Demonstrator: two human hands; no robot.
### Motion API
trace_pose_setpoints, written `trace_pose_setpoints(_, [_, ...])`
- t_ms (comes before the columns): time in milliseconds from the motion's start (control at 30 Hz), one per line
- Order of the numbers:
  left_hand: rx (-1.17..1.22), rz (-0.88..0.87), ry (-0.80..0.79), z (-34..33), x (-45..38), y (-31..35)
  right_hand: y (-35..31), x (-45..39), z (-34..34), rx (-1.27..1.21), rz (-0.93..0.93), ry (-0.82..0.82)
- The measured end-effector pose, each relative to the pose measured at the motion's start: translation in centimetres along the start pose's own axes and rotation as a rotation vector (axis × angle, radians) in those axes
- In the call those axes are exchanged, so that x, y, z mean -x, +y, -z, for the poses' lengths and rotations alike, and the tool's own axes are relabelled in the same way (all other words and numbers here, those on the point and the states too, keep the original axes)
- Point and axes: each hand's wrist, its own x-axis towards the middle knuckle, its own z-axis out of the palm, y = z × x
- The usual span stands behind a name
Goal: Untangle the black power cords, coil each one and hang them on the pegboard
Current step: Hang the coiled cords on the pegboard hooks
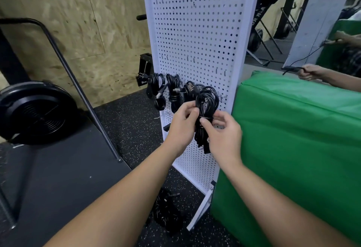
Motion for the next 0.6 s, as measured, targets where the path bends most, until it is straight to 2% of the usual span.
trace_pose_setpoints(267, [-0.033, 0.024, -0.011, -1.4, -2.4, -1.5, 2.2, 1.4, 0.8, 0.138, 0.023, -0.045])
trace_pose_setpoints(433, [-0.005, 0.036, -0.051, 0.1, -1.1, -2.3, 3.3, 5.3, 2.1, 0.261, 0.113, 0.004])
trace_pose_setpoints(500, [0.02, 0.049, -0.045, 1.9, 0.2, -3.3, 4.8, 7.2, 1.8, 0.29, 0.096, -0.07])
trace_pose_setpoints(600, [0.077, 0.147, 0.019, 5.6, 3.6, -7.1, 8.8, 11.1, -0.5, 0.331, -0.059, -0.324])
